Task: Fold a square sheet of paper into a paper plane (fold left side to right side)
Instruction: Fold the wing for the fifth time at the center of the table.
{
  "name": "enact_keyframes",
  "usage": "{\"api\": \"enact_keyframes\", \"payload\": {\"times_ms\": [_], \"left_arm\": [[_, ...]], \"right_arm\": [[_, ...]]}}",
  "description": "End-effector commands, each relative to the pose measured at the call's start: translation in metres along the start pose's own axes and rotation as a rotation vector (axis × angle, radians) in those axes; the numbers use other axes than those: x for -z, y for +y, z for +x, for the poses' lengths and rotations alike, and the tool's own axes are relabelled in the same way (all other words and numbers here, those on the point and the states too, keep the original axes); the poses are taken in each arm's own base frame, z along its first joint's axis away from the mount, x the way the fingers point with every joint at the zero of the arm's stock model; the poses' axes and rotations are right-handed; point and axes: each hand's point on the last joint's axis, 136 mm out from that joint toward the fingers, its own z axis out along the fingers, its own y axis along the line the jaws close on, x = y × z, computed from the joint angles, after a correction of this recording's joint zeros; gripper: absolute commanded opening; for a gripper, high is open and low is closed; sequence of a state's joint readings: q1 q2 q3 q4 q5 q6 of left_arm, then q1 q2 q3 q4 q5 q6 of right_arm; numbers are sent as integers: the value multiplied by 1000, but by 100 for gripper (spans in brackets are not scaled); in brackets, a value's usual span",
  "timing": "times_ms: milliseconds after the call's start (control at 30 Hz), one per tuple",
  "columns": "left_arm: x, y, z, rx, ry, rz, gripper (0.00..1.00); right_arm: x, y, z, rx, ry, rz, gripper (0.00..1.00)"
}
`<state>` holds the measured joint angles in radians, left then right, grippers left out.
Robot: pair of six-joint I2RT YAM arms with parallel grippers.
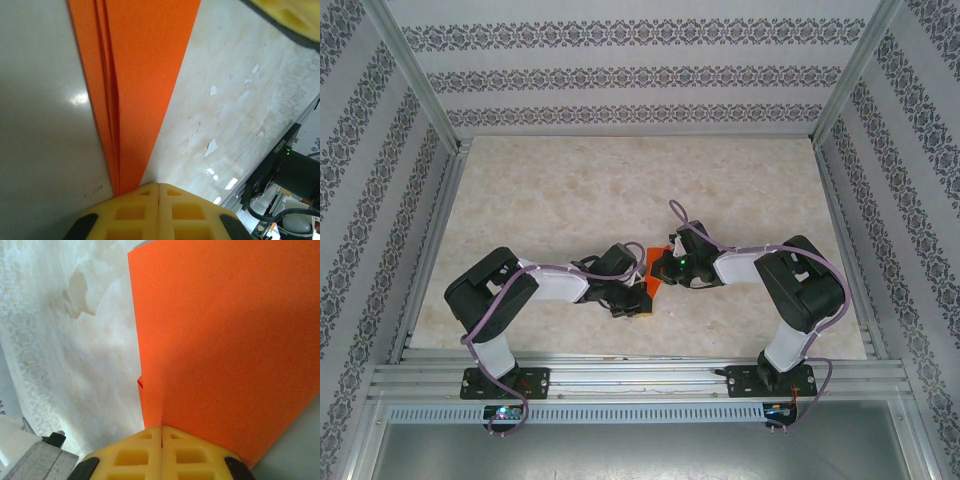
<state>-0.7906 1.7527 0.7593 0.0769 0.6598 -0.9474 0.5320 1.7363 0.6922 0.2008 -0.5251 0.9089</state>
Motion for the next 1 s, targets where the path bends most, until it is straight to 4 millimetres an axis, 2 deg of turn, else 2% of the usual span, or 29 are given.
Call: {"api": "enact_keyframes", "payload": {"times_ms": [0,100,400,533,967], "left_arm": [[-3,23,28,52,53,-75,4],[0,19,30,44,45,-57,3],[37,-32,5,-71,-58,-7,3],[44,-36,-10,-74,-89,6,1],[19,-35,-30,-94,-42,7,0]], "right_arm": [[-4,-48,19,-57,58,164,0],[-4,-48,20,-56,61,163,0],[-4,-46,20,-54,64,157,0],[-5,-47,21,-58,66,160,0],[-7,-41,21,-55,72,150,0]]}}
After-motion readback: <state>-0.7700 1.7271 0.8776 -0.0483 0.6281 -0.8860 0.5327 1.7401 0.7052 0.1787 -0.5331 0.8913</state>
